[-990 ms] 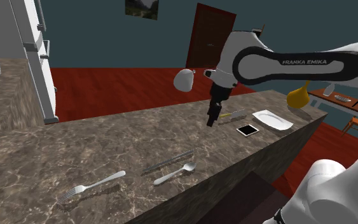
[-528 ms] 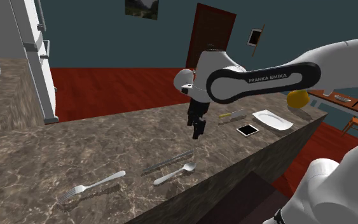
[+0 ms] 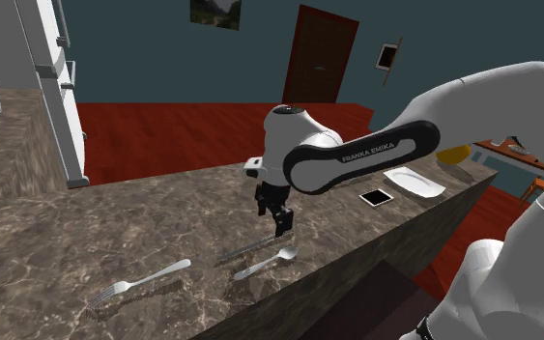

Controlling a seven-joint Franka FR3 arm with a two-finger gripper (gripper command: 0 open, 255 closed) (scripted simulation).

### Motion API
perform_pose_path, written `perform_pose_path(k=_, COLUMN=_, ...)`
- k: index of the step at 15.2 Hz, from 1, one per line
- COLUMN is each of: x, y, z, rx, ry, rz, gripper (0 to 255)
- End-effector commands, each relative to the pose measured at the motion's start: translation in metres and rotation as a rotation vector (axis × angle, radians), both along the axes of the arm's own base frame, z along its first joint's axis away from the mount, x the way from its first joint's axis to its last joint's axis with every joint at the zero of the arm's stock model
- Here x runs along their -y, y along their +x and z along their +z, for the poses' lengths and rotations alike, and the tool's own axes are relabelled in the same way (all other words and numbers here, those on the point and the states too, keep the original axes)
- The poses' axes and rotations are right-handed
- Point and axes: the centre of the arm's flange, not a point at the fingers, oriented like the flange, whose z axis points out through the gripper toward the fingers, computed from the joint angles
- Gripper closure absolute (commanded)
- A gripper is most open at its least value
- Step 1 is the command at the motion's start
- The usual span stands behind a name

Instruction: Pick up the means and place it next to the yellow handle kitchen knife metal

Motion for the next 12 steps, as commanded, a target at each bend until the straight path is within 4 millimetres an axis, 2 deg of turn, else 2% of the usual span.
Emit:
perform_pose_path(k=1, x=-0.002, y=-0.002, z=-0.011, rx=-0.001, ry=-0.002, rz=0.02, gripper=0)
perform_pose_path(k=6, x=-0.001, y=-0.002, z=-0.04, rx=-0.001, ry=-0.002, rz=0.02, gripper=0)
perform_pose_path(k=12, x=-0.001, y=-0.002, z=-0.04, rx=-0.001, ry=-0.002, rz=0.02, gripper=0)
